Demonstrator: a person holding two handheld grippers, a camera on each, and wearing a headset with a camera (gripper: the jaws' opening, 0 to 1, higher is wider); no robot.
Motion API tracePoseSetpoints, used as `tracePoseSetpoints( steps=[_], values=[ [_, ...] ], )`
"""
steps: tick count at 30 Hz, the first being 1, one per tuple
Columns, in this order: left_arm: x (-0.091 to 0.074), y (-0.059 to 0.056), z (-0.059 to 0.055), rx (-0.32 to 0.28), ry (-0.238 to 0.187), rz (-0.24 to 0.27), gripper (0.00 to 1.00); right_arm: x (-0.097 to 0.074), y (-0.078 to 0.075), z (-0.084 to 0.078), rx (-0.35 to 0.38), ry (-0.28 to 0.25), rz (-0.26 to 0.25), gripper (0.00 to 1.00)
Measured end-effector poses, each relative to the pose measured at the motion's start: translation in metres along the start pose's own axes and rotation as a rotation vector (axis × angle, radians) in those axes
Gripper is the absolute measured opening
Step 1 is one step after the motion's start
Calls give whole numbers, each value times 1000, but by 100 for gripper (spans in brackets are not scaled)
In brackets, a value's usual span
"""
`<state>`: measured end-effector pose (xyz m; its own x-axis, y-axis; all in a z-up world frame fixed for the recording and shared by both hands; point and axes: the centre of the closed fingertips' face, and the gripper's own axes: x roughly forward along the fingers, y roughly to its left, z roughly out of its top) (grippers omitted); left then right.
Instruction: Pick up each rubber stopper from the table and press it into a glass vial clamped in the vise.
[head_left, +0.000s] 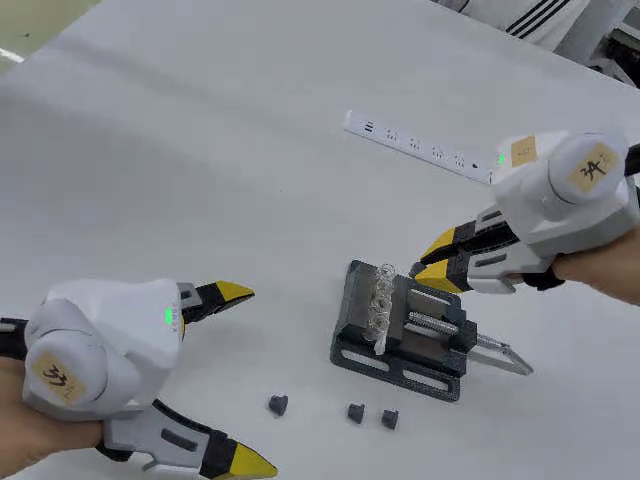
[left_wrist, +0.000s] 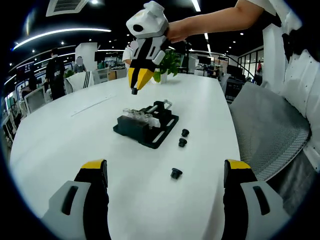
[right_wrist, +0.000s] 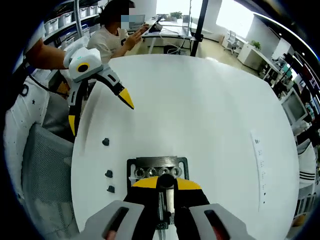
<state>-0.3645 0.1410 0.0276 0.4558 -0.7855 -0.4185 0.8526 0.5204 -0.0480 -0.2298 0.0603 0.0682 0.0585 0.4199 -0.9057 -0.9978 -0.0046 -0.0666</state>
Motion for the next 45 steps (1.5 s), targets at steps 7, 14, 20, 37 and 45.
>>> tracePoseSetpoints(
  steps=[7, 14, 20, 37, 45],
  values=[
    [3, 1, 2, -10, -13, -2, 96, 15, -11, -3, 11, 14, 21, 6],
    [5, 7, 5, -12, -24, 1, 96, 26, -13, -5, 17, 29, 47, 6],
    [6, 8, 5, -13, -29, -1, 96, 33, -16, -6, 20, 39, 57, 6],
    [5, 9, 3, -25, -33, 6, 96, 38, -14, -7, 31, 41, 66, 6],
    [6, 10, 5, -27, -35, 6, 96, 41, -15, -9, 39, 35, 68, 6]
  ],
)
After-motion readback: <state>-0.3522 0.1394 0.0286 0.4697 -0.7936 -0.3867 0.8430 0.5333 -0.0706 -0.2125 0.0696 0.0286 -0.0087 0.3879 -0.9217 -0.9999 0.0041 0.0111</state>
